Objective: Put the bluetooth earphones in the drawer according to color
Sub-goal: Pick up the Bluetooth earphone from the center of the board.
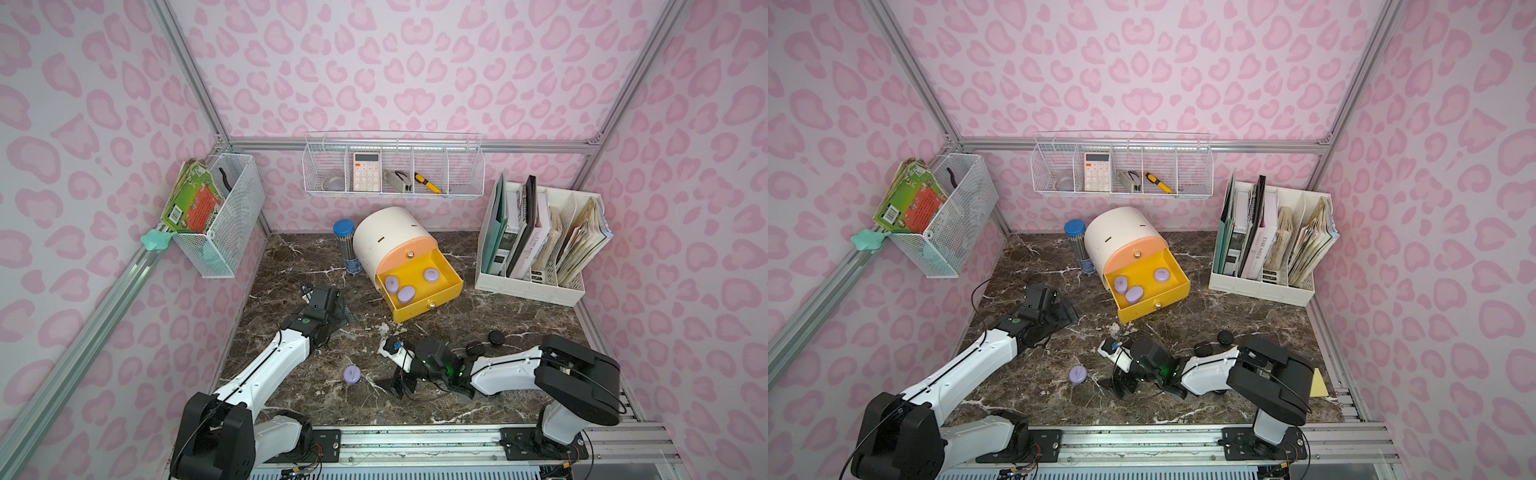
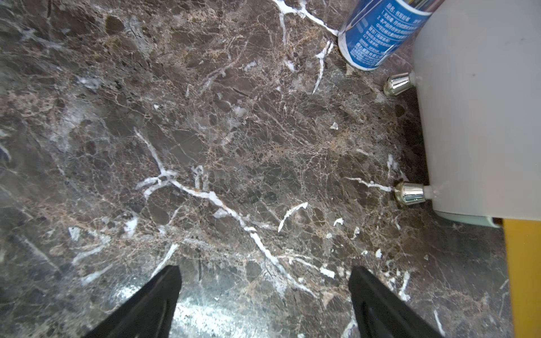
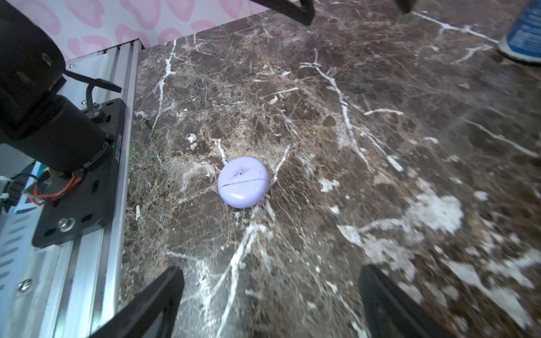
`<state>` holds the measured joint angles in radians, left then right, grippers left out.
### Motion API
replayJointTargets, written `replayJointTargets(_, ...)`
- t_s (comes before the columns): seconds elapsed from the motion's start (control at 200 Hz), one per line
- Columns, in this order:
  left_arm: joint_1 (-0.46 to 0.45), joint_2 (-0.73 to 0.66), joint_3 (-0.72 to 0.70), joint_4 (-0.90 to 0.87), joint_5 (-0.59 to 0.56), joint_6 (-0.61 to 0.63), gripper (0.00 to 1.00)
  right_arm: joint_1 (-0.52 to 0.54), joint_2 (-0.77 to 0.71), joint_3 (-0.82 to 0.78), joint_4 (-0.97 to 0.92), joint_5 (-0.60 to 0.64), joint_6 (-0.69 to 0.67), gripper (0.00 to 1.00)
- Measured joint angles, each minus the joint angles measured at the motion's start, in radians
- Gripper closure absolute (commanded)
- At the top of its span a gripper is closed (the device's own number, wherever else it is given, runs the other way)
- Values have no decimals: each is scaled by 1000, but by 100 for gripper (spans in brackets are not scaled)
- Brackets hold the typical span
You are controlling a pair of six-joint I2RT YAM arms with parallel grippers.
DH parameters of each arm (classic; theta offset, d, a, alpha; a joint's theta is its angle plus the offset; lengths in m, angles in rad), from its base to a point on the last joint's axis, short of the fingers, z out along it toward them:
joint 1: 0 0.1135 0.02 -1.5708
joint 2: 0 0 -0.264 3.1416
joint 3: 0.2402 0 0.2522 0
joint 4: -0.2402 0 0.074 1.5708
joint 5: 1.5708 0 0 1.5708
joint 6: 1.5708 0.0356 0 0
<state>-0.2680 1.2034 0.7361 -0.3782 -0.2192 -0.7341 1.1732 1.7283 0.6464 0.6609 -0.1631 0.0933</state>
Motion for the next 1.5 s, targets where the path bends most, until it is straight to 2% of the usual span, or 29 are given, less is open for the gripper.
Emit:
replayJointTargets(0.405,1,-16,-3,0,-8,-2,5,50,232,82,189,68,-107,3)
replayJointTargets(0.71,2,-19,-3,0,-8,-2,5,52,370,231,176,3,-131,26)
replayJointTargets(0.835,2,-21,-3,0,-9,-2,5,63,397,268,170,2,-142,48)
replayJointTargets(0.95,2,-24,-3,0,-10,-2,5,73,420,303,162,18,-148,49)
replayJointTargets(1.0,2,-25,-3,0,-10,-2,5,76,423,308,162,24,-150,50)
replayJointTargets(1.08,2,-25,-3,0,-11,-2,5,83,424,310,163,37,-150,63)
replayJointTargets(1.115,2,-26,-3,0,-11,-2,5,84,422,310,161,46,-150,65)
replayJointTargets(1.5,3,-63,-13,0,-30,-2,5,73,227,203,129,147,-135,65)
